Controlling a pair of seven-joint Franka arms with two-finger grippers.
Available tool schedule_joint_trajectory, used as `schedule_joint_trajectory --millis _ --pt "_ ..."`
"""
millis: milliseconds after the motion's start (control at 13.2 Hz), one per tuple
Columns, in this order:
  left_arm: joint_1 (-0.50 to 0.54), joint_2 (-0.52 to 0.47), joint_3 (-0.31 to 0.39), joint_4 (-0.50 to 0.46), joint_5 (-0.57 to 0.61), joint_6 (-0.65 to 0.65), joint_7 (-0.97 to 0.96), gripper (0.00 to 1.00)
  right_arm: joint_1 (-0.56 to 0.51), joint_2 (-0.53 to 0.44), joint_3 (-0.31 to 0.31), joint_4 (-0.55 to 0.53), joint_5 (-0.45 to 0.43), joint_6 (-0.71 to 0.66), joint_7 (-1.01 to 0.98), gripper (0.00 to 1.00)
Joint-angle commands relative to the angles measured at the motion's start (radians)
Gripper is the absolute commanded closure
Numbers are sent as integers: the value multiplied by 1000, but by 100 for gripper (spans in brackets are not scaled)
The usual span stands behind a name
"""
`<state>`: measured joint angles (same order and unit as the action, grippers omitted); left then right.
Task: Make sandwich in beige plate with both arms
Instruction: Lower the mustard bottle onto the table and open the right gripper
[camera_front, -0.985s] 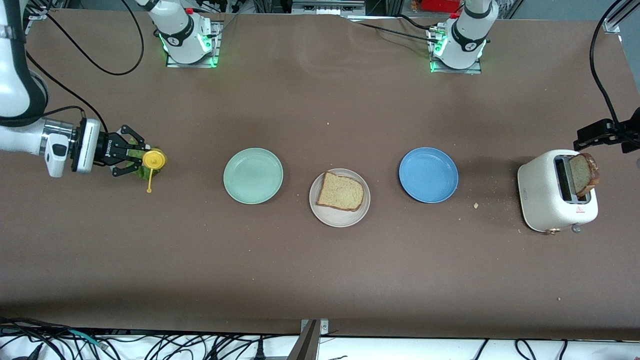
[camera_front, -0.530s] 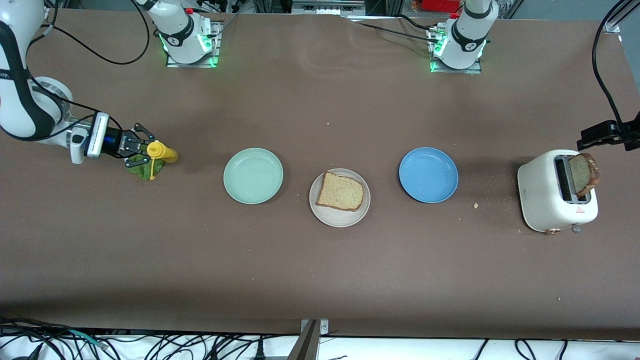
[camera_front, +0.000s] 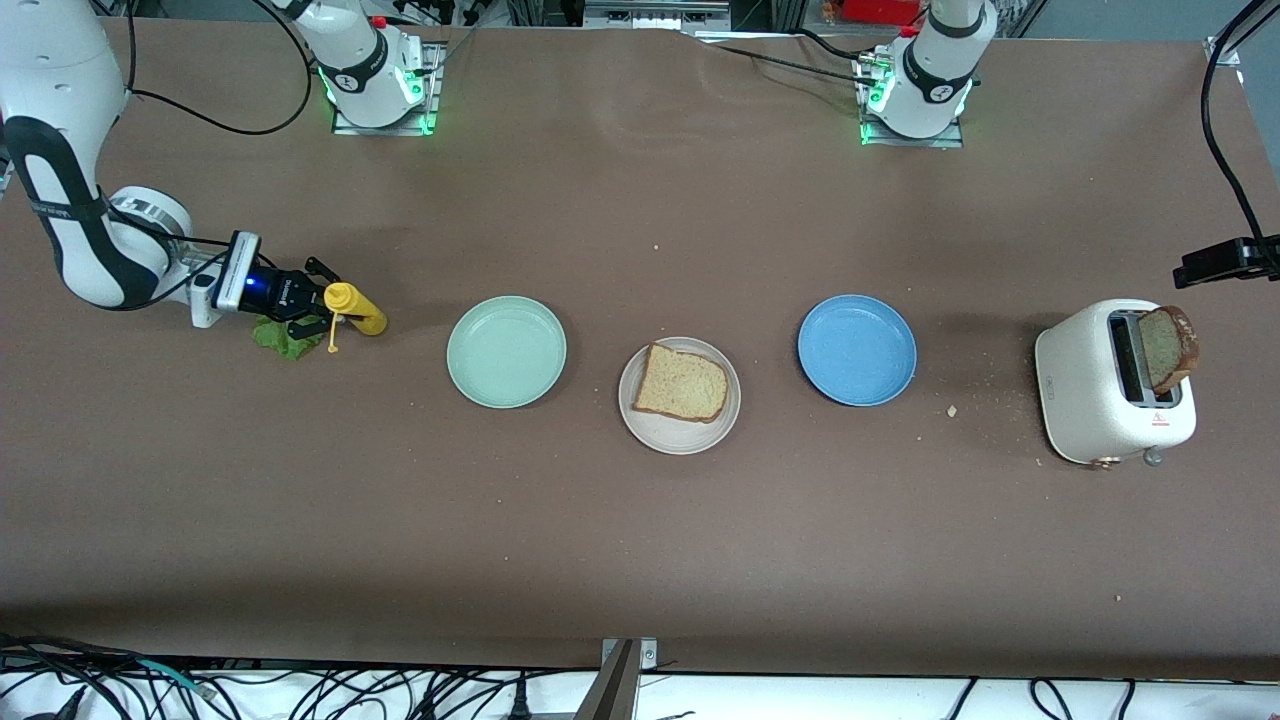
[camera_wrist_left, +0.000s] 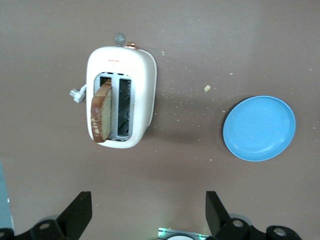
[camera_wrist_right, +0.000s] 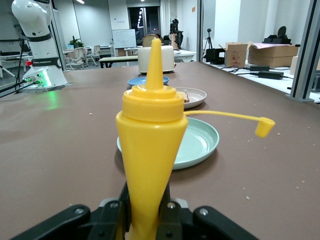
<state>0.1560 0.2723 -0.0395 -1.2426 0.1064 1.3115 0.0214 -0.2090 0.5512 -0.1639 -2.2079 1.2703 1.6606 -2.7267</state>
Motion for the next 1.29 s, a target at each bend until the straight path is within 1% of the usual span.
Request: schedule_joint_trajectory --millis 0,152,227,303,379,455,530,606,758,833,1061,1212 --pt "-4 11 -2 5 35 -11 -24 0 -15 30 7 14 24 -19 -73 76" --pt "-1 11 -2 3 35 -11 -34 0 -17 44 7 16 35 -19 -79 62" --pt "0 11 -3 3 33 -12 -35 0 -17 44 7 17 35 -18 -82 43" --pt "-1 18 -2 3 35 -11 -35 0 -17 44 7 19 35 -16 -82 37" --pt "0 27 -2 5 35 -11 -35 0 -17 44 7 19 35 -9 -82 25" --pt "-1 30 -3 3 33 -9 -37 0 -17 42 7 28 35 -2 -80 20" --pt "-1 34 -3 3 33 -8 -37 0 -17 41 7 33 34 1 -79 13" --pt "-1 38 -3 5 32 -6 -37 0 -17 41 7 34 27 2 -73 8" --pt "-6 41 -3 5 29 -5 -38 0 -18 32 6 33 11 22 -59 4" --pt "-1 50 -5 5 27 -3 -38 0 -20 14 3 34 -30 56 -21 3" --pt "-1 71 -3 5 32 -3 -37 0 -23 -107 -5 36 -220 226 198 3" --pt "-3 88 -3 15 27 11 -35 0 -23 -167 -5 50 -362 295 373 3"
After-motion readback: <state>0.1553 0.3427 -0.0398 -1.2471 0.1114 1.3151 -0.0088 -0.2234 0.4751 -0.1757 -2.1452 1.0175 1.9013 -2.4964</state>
